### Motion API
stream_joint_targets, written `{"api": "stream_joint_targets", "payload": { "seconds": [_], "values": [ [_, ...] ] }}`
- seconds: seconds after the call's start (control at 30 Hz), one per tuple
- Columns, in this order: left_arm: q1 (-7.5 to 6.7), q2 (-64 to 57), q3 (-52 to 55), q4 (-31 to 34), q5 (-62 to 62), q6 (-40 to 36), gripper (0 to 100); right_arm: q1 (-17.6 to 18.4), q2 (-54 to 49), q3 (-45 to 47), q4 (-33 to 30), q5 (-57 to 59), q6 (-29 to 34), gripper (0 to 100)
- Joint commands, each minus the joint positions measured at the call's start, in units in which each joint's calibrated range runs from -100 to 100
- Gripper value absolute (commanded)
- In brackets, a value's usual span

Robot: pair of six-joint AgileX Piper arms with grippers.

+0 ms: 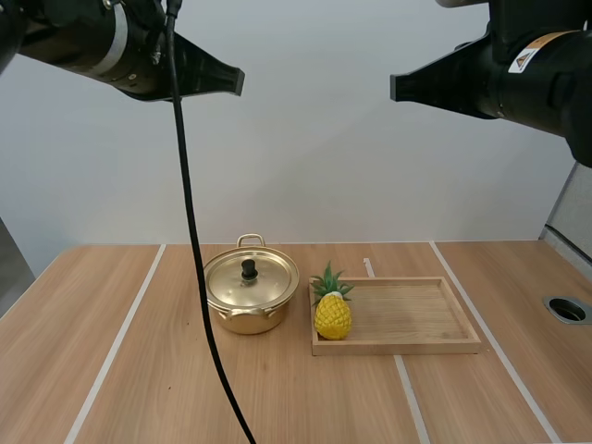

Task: Open the pot, put the pineapple inside, and close it

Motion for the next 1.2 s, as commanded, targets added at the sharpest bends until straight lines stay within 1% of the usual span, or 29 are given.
{"api": "stream_joint_targets", "payload": {
  "seconds": [0.0, 0.63, 0.83, 0.97, 1.03, 1.1, 1.13, 1.17],
  "values": [
    [-0.02, 1.54, -0.81, -1.74, 2.7, 1.64, 0, -0.17, -0.04, -0.36, -0.1, -0.31, -0.34, 0],
    [-0.02, 8.57, -0.98, -3.34, 7.35, 3.38, 0, -0.17, 0.06, -0.36, 0.0, 3.11, -0.34, 0],
    [-0.02, 11.64, -0.98, -3.59, 14.43, 3.92, 0, -0.17, 0.06, -0.36, 0.0, 3.49, -0.34, 0],
    [-0.02, 12.33, -0.98, -3.59, 15.5, 4.55, 1, -0.17, 0.06, -0.36, 0.0, 3.49, -0.34, 0],
    [-0.02, 12.2, -0.98, -3.73, 15.33, 5.55, 12, -0.17, 0.06, -0.36, 0.0, 3.49, -0.34, 0],
    [-0.02, 12.2, -0.98, -4.03, 15.66, 6.86, 38, -0.17, 0.06, -0.36, 0.0, 3.49, -0.34, 0],
    [-0.02, 12.2, -0.98, -4.3, 16.04, 7.82, 60, -0.17, 0.06, -0.36, 0.0, 3.49, -0.34, 0],
    [-0.02, 12.2, -0.98, -5.05, 16.04, 8.75, 86, -0.17, 0.06, -0.36, 0.0, 3.49, -0.34, 0]
  ]
}}
